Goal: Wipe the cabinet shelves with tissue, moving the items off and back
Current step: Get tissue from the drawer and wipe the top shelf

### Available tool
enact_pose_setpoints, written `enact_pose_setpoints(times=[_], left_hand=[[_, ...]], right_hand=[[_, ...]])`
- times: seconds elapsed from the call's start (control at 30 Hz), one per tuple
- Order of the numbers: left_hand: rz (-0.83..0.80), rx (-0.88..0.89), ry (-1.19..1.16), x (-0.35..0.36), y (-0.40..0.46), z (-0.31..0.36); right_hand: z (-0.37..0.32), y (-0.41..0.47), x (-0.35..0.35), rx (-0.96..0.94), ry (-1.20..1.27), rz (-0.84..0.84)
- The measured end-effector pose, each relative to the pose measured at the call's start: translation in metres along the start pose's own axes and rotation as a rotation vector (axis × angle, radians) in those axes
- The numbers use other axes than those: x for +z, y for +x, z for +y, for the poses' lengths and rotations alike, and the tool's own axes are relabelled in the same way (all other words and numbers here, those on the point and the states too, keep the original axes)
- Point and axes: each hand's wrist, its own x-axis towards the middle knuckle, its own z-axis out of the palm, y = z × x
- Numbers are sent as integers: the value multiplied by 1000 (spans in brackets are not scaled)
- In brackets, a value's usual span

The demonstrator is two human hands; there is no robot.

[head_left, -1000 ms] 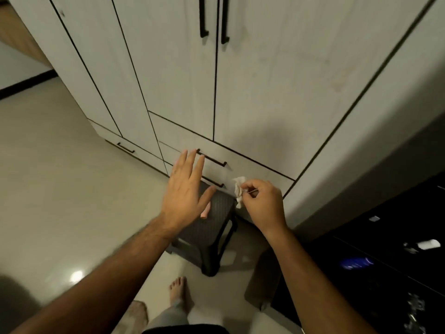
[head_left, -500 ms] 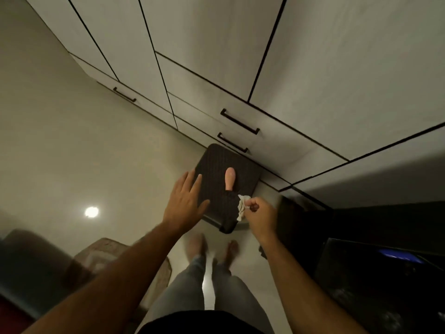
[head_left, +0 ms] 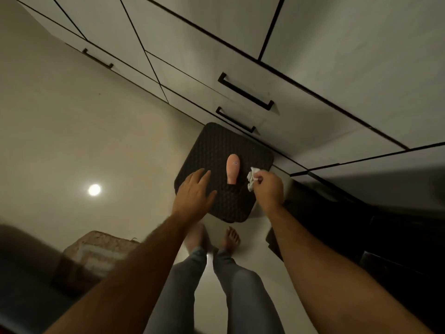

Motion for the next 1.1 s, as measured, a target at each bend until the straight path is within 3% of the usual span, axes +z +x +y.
enact_pose_setpoints(times=[0.17, 0.33, 0.43, 0.53, 0.73, 0.93, 1.1], left_hand=[[-26, -68, -163, 34, 56, -4], [43, -188, -357, 57, 96, 0], [26, -236, -429, 70, 104, 7], [26, -295, -492, 78, 108, 13], [56, -403, -614, 86, 119, 18], [-82, -485, -734, 85, 112, 18], [-125, -415, -935, 46, 66, 31]], right_hand=[[19, 64, 30, -75, -93, 45], [25, 82, 38, -169, -204, 11], [30, 73, 37, -205, -225, 95], [28, 60, 41, -199, -140, 151], [10, 60, 71, -9, 31, 7], [9, 58, 81, 84, 97, -105], [2, 11, 46, 137, 431, -146]])
